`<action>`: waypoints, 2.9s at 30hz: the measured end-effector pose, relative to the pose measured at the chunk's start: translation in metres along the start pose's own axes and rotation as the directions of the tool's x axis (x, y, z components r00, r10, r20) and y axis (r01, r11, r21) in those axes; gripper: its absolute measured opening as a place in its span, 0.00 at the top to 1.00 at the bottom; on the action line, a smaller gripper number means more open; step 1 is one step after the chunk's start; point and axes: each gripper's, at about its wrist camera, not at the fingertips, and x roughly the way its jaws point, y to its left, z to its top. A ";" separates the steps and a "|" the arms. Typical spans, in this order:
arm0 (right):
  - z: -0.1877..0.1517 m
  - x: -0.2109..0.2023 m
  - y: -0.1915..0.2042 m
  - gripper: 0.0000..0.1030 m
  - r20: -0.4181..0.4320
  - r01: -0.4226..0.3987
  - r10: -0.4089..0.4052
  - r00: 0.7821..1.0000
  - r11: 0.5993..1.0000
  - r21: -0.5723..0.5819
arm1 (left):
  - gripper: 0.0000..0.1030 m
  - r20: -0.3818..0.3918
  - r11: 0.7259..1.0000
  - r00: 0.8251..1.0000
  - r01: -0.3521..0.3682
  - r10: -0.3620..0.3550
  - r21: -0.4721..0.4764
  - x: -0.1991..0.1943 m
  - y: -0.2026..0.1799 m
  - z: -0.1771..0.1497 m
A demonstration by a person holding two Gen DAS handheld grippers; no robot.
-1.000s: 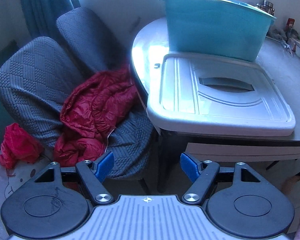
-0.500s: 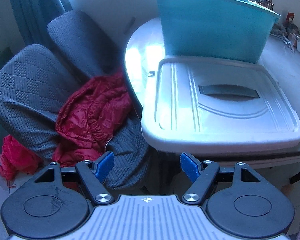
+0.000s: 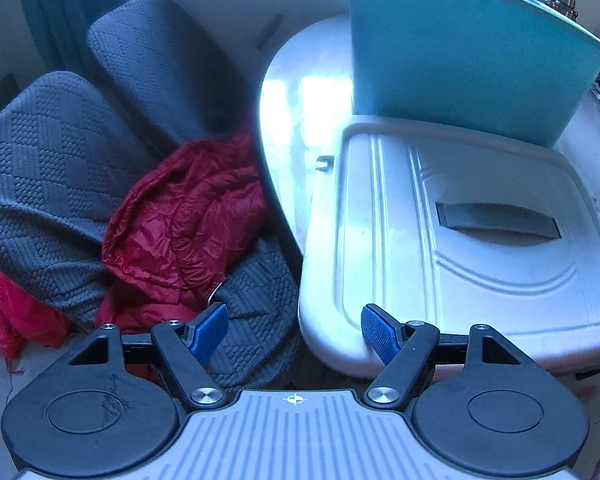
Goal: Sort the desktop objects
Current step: 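Bring both open tools down to the edge of the white lid, then grip the white lid edge with the right tool and tilt it up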
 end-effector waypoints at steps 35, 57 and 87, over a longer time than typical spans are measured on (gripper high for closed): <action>0.042 0.052 -0.012 0.08 -0.085 -0.030 0.035 0.996 0.998 0.055 | 0.25 -0.067 0.946 0.966 0.228 -0.250 -0.231 0.070 0.005 0.047; 0.034 0.037 -0.014 0.08 -0.090 -0.035 0.042 0.995 0.996 0.084 | 0.81 -0.148 0.962 0.971 0.210 -0.186 0.171 0.035 -0.008 0.052; 0.051 0.071 0.002 0.28 -0.239 -0.072 0.072 0.968 0.997 0.007 | 0.78 -0.110 0.987 0.981 0.160 -0.158 0.011 0.038 -0.003 0.046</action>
